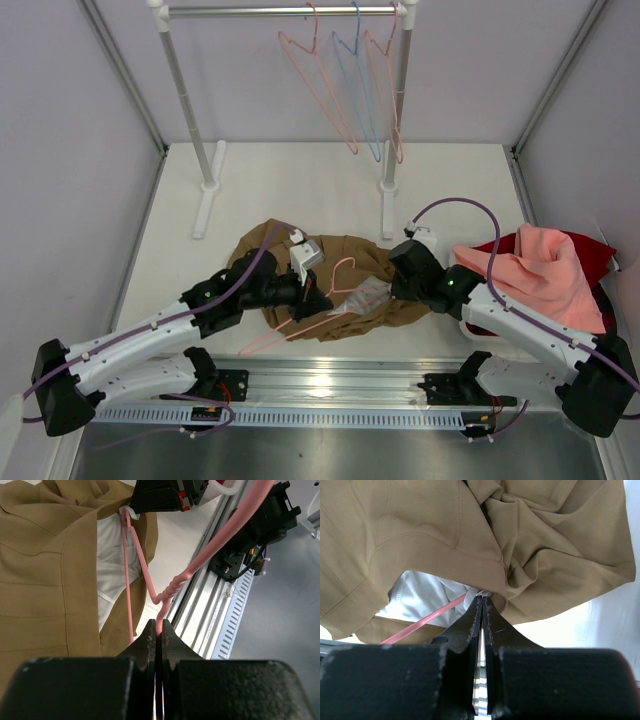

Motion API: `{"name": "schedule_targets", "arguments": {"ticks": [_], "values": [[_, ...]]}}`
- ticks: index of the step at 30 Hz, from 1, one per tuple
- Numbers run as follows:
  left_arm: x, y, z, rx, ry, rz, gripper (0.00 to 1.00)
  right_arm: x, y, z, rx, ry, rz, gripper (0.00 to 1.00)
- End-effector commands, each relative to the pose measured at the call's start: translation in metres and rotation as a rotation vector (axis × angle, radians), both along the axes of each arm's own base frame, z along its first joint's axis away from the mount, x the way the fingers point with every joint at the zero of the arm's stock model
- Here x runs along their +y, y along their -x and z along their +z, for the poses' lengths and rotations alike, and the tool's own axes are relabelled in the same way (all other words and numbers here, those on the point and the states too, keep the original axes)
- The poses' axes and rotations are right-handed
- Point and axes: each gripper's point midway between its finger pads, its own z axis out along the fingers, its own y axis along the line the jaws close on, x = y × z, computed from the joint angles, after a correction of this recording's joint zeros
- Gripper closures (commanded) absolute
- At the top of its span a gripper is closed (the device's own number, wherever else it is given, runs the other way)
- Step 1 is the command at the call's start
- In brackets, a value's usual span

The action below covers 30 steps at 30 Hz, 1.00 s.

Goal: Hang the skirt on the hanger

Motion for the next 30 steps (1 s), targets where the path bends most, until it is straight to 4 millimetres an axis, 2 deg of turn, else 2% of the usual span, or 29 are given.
{"name": "schedule_targets", "arguments": {"ticks": [1, 9, 21, 27, 30], "values": [[-0.008, -0.002, 0.022, -0.042, 0.099, 0.000, 1.00, -0.012, -0.002, 0.003, -0.014, 0.011, -0.048, 0.96], [-0.013, -0.010, 0.024, -0.048, 0.165, 0.043, 1.00, -0.018, 0.004, -0.004, 0.006, 0.019, -0.054, 0.96], [-0.017, -0.012, 0.012, -0.050, 0.204, 0.056, 1.00, -0.028, 0.011, -0.016, 0.045, 0.054, -0.073, 0.95], [-0.018, -0.010, 0.007, -0.050, 0.232, 0.048, 1.00, -0.033, 0.012, -0.023, 0.063, 0.066, -0.093, 0.83], [-0.019, -0.009, 0.002, -0.043, 0.238, 0.049, 1.00, -0.033, 0.012, -0.026, 0.072, 0.071, -0.096, 0.74]]}}
